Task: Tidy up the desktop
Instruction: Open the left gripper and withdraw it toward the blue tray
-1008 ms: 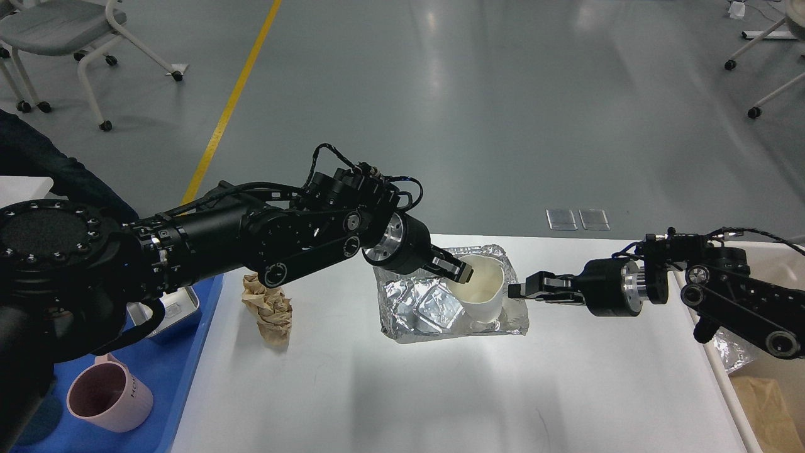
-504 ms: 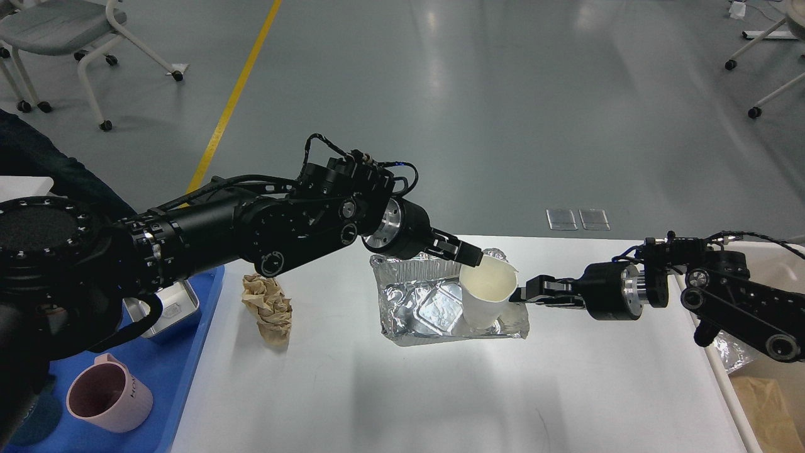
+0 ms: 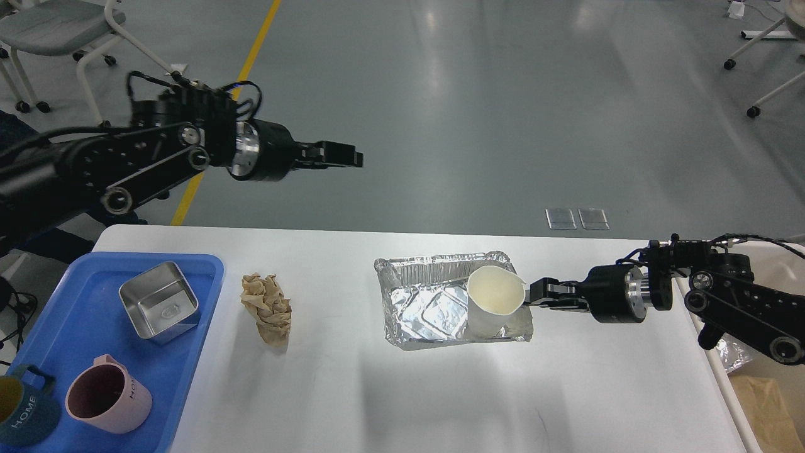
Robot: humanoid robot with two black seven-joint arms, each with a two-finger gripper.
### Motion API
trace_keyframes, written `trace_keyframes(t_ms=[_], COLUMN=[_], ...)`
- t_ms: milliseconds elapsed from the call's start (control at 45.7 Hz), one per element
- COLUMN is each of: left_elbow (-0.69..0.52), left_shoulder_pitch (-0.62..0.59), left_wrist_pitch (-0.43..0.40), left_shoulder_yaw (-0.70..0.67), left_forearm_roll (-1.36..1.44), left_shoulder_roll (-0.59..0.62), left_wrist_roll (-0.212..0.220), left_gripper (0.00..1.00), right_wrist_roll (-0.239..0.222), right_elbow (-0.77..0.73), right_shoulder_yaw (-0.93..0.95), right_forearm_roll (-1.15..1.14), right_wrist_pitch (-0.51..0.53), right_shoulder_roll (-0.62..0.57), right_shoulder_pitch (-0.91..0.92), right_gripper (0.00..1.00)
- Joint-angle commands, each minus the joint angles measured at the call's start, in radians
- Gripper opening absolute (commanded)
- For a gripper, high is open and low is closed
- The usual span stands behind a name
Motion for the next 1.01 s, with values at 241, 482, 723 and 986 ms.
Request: trace_keyframes(t_ms=[241,482,723,986], left_elbow=[-0.18,-0.454,-0.5,-0.501], left_shoulder_pitch=[0.136,0.284,0.452,0.537], left_wrist_pitch=[0.205,0.371,0.468,0.526], left_shoulder_yaw=[-0.039,-0.036,-0.035,-0.033], left_forearm_roll=[-0.054,-0.187,-0.264,-0.342], left_shoulder_roll=[0.36,0.64,0.826,0.909], left_wrist_roll=[-0.007,-0.003,-0.019,-0.078], left_gripper=[0.9,0.96,0.96,0.96], right_wrist_roll=[0.0,-0.001,-0.001,0.0], right_elbow=[0.0,0.0,0.0,0.0], right_shoulder_yaw=[-0.002,0.001,0.001,0.0], right_forearm_roll=[-0.001,-0.001,-0.001,-0.002], right_wrist_pitch=[0.0,-0.002,-0.002,-0.002], right_shoulder_roll=[0.0,0.0,-0.001,-0.003], right_shoulder_pitch=[-0.005,-0.006,-0.006,-0.006], right_gripper=[0.0,0.0,0.0,0.0])
